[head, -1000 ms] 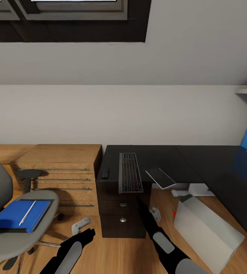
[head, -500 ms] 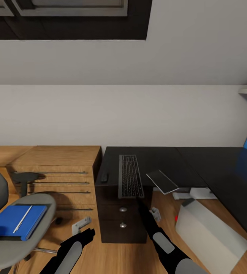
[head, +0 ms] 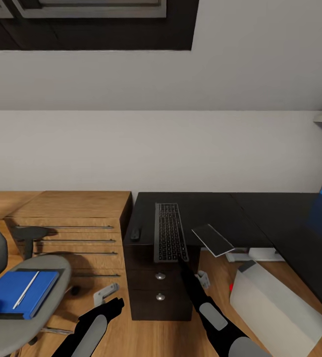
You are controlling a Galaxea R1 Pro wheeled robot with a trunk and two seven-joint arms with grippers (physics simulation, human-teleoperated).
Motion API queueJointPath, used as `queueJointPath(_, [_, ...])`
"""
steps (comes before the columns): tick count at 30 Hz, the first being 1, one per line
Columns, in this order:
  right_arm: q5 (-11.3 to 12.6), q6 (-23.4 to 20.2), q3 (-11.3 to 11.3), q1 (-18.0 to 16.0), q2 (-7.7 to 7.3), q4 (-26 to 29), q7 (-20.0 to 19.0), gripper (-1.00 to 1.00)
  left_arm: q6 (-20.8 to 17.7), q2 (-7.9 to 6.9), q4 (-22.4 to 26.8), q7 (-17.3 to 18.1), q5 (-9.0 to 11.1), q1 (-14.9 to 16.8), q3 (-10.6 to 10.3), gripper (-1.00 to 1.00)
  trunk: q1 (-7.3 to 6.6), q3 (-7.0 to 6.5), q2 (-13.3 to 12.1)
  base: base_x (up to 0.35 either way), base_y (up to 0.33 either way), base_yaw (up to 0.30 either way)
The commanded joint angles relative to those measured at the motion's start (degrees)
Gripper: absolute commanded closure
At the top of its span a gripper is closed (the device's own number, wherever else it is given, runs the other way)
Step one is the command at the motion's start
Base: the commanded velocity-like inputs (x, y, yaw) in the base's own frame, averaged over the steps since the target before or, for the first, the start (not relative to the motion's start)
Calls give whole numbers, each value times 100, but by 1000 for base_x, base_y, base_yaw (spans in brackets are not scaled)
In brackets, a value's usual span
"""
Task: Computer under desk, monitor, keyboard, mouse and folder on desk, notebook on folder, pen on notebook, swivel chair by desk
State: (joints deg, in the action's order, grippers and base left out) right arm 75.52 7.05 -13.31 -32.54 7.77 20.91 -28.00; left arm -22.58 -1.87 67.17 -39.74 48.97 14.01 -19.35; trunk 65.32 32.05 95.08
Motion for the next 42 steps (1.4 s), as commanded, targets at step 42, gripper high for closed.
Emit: queueJointPath(42, [5, 55, -72, -6, 3, -1, 37, -100, -19, -4, 1, -43, 42, 5, -48, -100, 0, 6, 3, 52, 19, 0])
